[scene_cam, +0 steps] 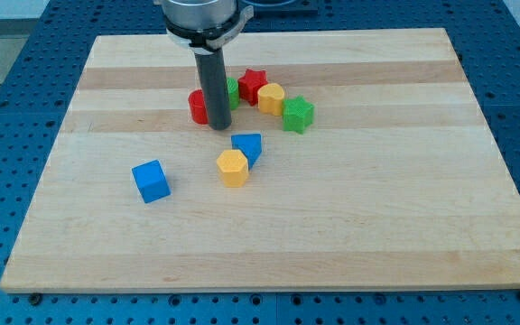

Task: Slide the green star into the yellow heart

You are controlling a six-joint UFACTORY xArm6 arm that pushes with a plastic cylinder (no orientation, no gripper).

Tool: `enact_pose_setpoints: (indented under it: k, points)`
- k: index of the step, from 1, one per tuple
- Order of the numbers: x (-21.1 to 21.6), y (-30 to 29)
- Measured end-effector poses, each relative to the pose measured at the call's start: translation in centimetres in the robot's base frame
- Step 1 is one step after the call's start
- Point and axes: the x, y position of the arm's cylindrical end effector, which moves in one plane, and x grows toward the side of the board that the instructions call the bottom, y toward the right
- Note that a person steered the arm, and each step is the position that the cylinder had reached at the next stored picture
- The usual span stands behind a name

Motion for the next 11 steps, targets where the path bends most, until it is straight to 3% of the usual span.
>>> enact_pose_setpoints:
  k: [2, 3, 5, 9, 11]
  points:
    - [4.4, 11.1]
    - [4.4, 14.9]
    - [2.0, 15.2]
    - [1.5, 10.8]
    - [4.6, 12.5]
